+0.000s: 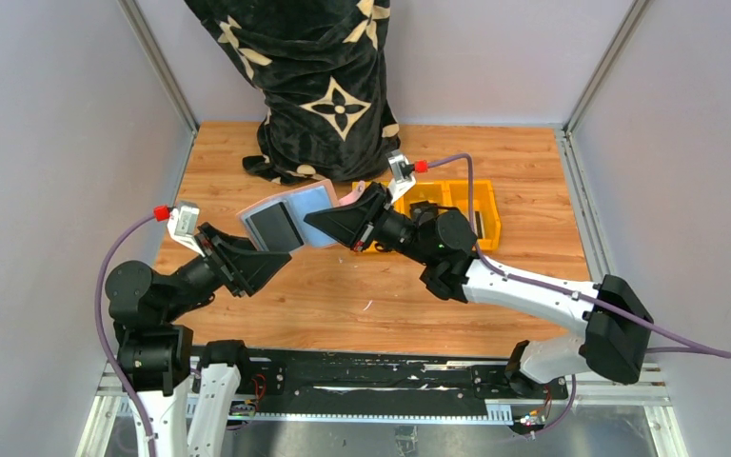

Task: Take the credit cards out of the card holder
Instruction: Open the card holder.

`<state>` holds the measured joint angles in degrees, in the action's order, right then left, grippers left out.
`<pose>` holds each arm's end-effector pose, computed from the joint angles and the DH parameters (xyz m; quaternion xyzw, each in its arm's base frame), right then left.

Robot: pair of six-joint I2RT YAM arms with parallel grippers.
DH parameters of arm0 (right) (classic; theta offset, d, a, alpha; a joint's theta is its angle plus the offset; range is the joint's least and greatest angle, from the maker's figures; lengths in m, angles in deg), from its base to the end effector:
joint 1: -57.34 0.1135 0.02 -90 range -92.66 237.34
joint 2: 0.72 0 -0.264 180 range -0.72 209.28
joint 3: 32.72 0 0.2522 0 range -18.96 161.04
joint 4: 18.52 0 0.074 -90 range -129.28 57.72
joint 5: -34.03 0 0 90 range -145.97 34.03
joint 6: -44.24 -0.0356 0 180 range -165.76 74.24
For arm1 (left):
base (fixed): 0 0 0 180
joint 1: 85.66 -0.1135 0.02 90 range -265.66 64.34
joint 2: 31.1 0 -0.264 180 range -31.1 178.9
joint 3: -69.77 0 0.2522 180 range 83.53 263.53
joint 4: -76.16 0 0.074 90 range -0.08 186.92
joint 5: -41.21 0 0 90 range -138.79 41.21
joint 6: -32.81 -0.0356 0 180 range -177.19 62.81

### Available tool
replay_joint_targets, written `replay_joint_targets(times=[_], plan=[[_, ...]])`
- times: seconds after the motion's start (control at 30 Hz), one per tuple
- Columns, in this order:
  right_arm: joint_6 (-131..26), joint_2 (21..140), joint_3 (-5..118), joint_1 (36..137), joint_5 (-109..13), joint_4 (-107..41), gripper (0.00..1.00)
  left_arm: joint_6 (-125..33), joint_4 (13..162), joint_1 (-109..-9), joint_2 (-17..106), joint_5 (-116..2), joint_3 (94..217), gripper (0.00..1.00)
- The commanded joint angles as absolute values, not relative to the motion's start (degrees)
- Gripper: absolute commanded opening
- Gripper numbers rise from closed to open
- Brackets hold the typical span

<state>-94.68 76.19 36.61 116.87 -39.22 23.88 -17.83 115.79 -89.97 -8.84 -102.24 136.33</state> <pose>0.1427 0.2629 0.3991 -0.1709 0.4443 0.7508 0.4579 0.0531 -0.0247 0.3974 0.0818 0.6849 -0.4884 0.5345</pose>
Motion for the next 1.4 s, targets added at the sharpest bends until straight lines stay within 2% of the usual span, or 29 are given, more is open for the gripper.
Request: replay_joint_targets(times=[0.0,0.2,0.43,0.6,0.73,0.9,0.93,0.97,1.0,1.07,1.13,1.2,1.37], plan=[[-100.23,77.53,35.63,117.8,-43.67,38.46,0.0,-12.6,110.03,-89.96,-9.83,-103.44,136.25,0.56],[-102.87,78.4,34.05,118.37,-44.36,42.86,0.0,-3.36,101.0,-89.92,-9.75,-104.36,134.46,0.6],[-106.66,80.04,32.9,118.69,-45.19,48.09,0.0,8.58,87.91,-89.94,-8.29,-104.95,130.91,0.59],[-108.1,81.18,33.4,118.75,-44.74,50.14,0.0,11.85,83.19,-89.94,-6.64,-105.45,131.65,0.47],[-108.01,81.32,33.22,118.82,-45.09,50.29,0.0,11.98,83.25,-89.96,-6.71,-105.71,132.14,0.32],[-108.15,82.08,33.44,118.82,-43.76,49.6,0.0,9.75,85.4,-89.96,-7.1,-104.94,132.25,0.21],[-108.28,81.89,33.22,118.59,-43.12,48.91,0.05,8.55,86.33,-89.96,-7.1,-104.64,132.41,0.19],[-108.39,81.45,32.86,118.1,-42.42,47.88,0.15,6.91,87.91,-89.96,-7.06,-104.29,132.86,0.17],[-108.65,80.85,32.32,116.99,-41.07,46.57,0.32,4.56,90.29,-89.96,-7.01,-103.57,133.41,0.15],[-109.31,78.75,31.29,114.67,-39.23,42.64,0.45,-1.1,96.25,-89.96,-6.81,-102.46,134.96,0.12],[-109.21,75.76,29.65,110.66,-37.11,38.56,0.64,-9.02,103.98,-89.96,-6.41,-99.87,136.73,0.1],[-107.39,71.58,29.22,107.72,-35.36,31.26,0.74,-17.74,112.52,-89.96,-5.33,-96.66,138.8,0.08],[-93.32,58.56,34.81,101.22,-35.9,-0.49,0.8,-33.31,128.24,-89.96,1.21,-93.81,143.38,0.03]])
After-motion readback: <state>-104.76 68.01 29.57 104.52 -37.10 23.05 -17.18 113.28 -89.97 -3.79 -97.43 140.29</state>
